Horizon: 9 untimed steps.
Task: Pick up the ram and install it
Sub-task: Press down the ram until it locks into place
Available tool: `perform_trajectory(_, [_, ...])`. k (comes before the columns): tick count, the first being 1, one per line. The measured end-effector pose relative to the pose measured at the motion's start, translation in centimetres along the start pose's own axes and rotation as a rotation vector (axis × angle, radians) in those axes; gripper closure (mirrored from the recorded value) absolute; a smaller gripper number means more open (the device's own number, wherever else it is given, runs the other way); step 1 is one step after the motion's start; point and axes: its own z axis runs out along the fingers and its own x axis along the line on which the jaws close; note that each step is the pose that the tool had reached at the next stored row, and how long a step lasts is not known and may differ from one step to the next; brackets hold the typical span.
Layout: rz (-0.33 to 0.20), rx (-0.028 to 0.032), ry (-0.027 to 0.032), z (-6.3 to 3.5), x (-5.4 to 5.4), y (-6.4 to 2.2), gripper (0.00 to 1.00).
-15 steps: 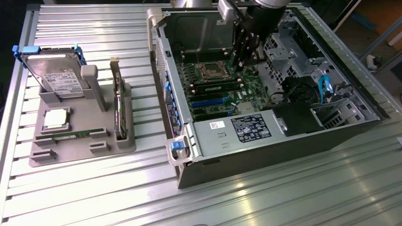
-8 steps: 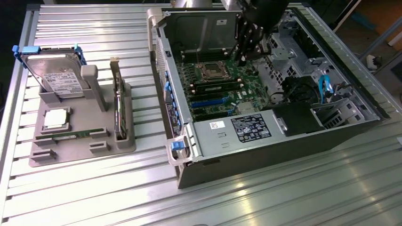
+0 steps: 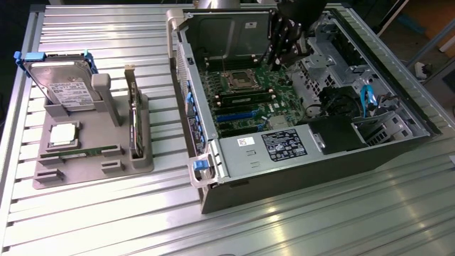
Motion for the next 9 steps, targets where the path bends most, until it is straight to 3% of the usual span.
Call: perform_trajectory(9, [0.0,-0.0001,0.0003,-0.02,0.0,0.0,0.75])
